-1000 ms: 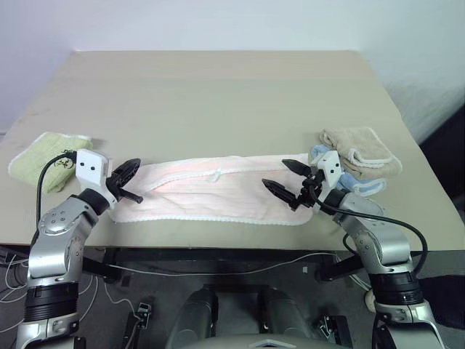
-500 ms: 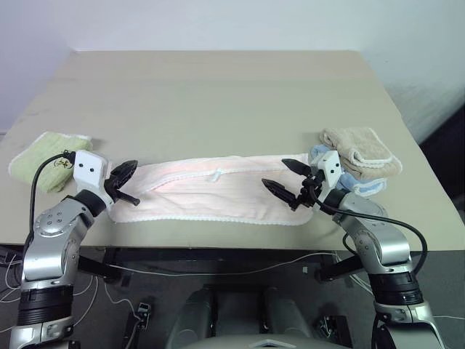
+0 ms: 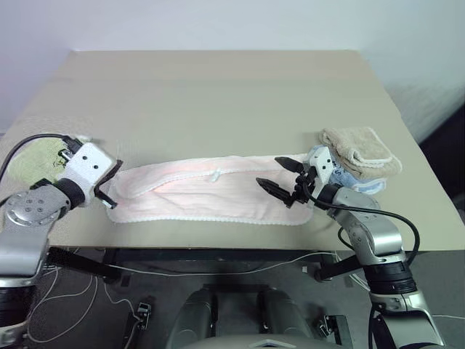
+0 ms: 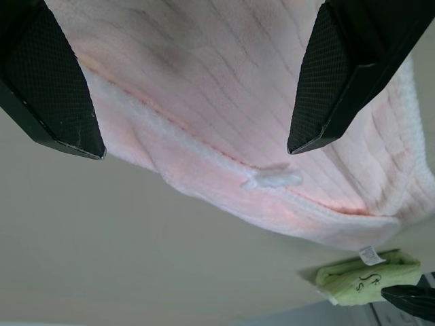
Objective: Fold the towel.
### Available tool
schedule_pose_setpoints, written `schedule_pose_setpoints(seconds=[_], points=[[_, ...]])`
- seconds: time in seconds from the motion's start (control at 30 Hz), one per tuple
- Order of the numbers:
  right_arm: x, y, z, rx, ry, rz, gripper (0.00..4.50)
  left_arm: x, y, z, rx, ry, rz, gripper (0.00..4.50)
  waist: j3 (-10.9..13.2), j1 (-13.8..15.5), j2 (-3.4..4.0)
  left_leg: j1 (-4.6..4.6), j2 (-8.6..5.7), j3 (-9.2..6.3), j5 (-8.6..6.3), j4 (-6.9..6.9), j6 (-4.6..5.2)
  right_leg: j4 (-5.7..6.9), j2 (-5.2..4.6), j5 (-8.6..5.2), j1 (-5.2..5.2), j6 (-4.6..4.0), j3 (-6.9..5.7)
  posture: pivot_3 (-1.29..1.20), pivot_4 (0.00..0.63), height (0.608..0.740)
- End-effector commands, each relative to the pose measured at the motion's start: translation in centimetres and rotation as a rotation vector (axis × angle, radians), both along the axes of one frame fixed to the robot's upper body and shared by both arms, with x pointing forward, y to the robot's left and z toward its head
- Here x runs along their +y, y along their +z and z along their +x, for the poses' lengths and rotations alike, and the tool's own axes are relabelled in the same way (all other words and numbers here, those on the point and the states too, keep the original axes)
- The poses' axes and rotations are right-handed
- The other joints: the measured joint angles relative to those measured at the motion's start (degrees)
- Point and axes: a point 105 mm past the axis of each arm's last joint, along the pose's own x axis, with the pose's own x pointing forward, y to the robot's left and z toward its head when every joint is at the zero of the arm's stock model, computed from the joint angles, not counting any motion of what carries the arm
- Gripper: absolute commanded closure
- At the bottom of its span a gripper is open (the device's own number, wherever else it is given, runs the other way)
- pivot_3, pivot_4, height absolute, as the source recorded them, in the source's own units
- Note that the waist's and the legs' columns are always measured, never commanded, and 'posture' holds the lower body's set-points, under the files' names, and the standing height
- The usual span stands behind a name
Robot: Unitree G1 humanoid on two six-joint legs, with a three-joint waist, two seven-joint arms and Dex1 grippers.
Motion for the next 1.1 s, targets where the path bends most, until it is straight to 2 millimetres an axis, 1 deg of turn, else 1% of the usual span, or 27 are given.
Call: schedule_pose_setpoints(seconds=[0.03, 0.1, 0.2, 0.27, 0.33, 0.43, 0.6, 0.83, 0.93, 1.1], points=[[-0.4, 1.3, 0.0, -0.049, 0.007, -0.009, 0.0, -1.1, 0.7, -0.8, 0.062, -0.059, 0.095, 4.12, 0.0, -0.04, 0.0, 0.0, 0.0, -0.01, 0.0, 0.0, 0.0, 0.01, 0.0, 0.0, 0.0, 0.0, 0.0, 0.0, 0.15, 0.74], [-0.7, 1.4, 0.0, -0.05, -0.001, -0.018, 0.0, -1.1, 0.2, -1.3, 0.131, -0.071, 0.142, 3.61, 0.01, -0.12, -0.01, -0.01, 0.02, -0.01, 0.0, -0.01, 0.0, 0.01, 0.01, 0.0, -0.02, 0.0, 0.0, 0.0, 0.15, 0.74], [-1.0, 1.5, 0.0, -0.047, -0.007, -0.027, 0.0, -0.9, -0.2, -1.6, 0.184, -0.06, 0.185, 2.61, 0.03, -0.14, 0.03, 0.0, 0.03, 0.0, 0.0, -0.04, 0.0, 0.01, 0.01, 0.0, -0.02, 0.0, 0.01, 0.0, 0.15, 0.74], [-1.0, 1.6, -0.1, -0.045, 0.0, -0.037, 0.0, 0.1, -0.5, -1.5, 0.212, -0.023, 0.235, 1.92, 0.03, -0.14, 0.03, 0.0, 0.04, 0.0, 0.0, -0.04, 0.0, 0.01, 0.02, 0.0, -0.02, 0.0, 0.01, 0.0, 0.15, 0.74], [-1.1, 1.6, -0.1, -0.044, -0.002, -0.046, 0.0, 0.6, -0.8, -1.3, 0.239, -0.008, 0.283, 1.23, 0.03, -0.17, 0.03, 0.0, 0.04, 0.0, 0.0, -0.04, 0.0, 0.01, 0.03, 0.0, -0.03, 0.0, 0.0, 0.0, 0.15, 0.74], [-1.1, 1.7, -0.1, -0.045, -0.007, -0.049, 0.0, 0.9, -1.3, -1.0, 0.277, -0.014, 0.325, 0.18, 0.04, -0.12, 0.04, 0.0, 0.04, 0.01, 0.0, -0.04, 0.0, 0.01, 0.03, 0.0, -0.02, 0.0, 0.0, 0.0, 0.15, 0.74], [-1.1, 1.9, 0.0, -0.053, -0.014, -0.053, 0.0, 1.2, -1.9, -0.1, 0.315, -0.037, 0.353, 0.18, 0.04, -0.08, 0.02, -0.01, 0.03, 0.02, 0.0, -0.03, 0.01, 0.01, 0.03, 0.0, -0.01, 0.0, -0.01, 0.0, 0.15, 0.74], [-1.1, 2.1, 0.0, -0.062, -0.028, -0.052, 0.0, 0.8, -2.6, 1.1, 0.35, -0.092, 0.361, 0.18, 0.04, -0.11, 0.02, -0.01, 0.03, 0.04, 0.0, -0.02, 0.01, 0.03, 0.07, 0.0, -0.02, 0.0, -0.02, 0.0, 0.15, 0.74], [-1.2, 2.3, 0.1, -0.068, -0.035, -0.051, 0.0, 0.5, -3.3, 1.3, 0.385, -0.12, 0.363, 0.18, 0.04, -0.12, 0.02, -0.01, 0.03, 0.06, 0.0, -0.01, 0.02, 0.04, 0.1, 0.0, -0.02, 0.01, -0.02, 0.0, 0.15, 0.74], [-1.2, 2.3, 0.1, -0.07, -0.041, -0.048, 0.0, 0.3, -3.9, 1.3, 0.412, -0.143, 0.361, 0.18, 0.04, -0.15, 0.02, -0.01, 0.03, 0.06, 0.0, 0.0, 0.02, 0.08, 0.13, 0.0, -0.03, 0.01, -0.02, 0.0, 0.15, 0.74]])
